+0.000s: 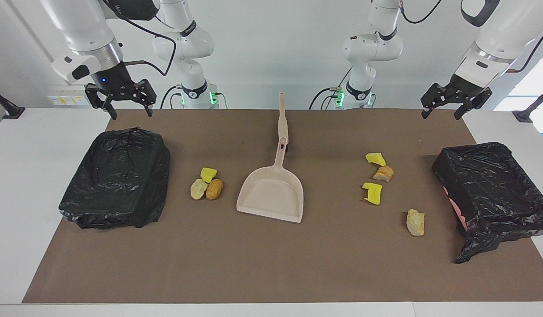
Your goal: Sweep and dump trash in bin
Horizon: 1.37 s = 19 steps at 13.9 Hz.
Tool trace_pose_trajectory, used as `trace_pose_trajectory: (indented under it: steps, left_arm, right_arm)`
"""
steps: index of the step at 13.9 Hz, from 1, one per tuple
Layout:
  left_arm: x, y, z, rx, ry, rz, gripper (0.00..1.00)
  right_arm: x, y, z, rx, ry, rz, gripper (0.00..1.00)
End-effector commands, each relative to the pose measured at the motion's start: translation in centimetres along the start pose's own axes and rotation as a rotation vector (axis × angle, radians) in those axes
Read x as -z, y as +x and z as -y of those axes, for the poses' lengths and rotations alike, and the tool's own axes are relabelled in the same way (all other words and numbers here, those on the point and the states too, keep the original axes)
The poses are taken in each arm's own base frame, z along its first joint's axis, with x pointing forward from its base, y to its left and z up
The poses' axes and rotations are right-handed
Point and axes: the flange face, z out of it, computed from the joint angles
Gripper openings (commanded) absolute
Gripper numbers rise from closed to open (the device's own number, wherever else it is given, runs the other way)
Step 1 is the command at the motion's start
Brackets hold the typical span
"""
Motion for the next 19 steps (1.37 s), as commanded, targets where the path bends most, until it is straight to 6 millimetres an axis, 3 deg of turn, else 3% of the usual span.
trace_pose_trajectory:
  steps: [1, 4, 9, 14, 17, 19]
  left_arm:
    - [0.3, -0.7, 0.0, -0.002, 0.008, 0.008, 1.0]
    - [0.2, -0.9, 0.2, 0.004, 0.003, 0.014, 1.0]
    - [0.1, -1.6, -1.4, -0.026, -0.004, 0.039, 1.0]
    - [-0.6, -2.4, -3.3, -0.064, -0.006, 0.056, 1.0]
    - [-1.8, -3.0, -4.1, -0.076, -0.008, 0.079, 1.0]
    - [-4.0, -3.2, -5.6, -0.103, -0.016, 0.108, 1.0]
  right_arm:
    - [0.5, 0.0, -0.1, 0.026, -0.006, 0.007, 1.0]
    - [0.3, -0.1, 0.1, 0.022, 0.008, 0.016, 1.0]
    - [0.4, -0.5, -0.5, 0.019, 0.01, 0.016, 1.0]
    - [-0.3, -1.6, 0.2, 0.036, 0.013, 0.045, 1.0]
    - [-0.6, -1.8, 0.3, 0.036, 0.015, 0.052, 1.0]
    - [-0.9, -1.8, 0.4, 0.04, 0.015, 0.055, 1.0]
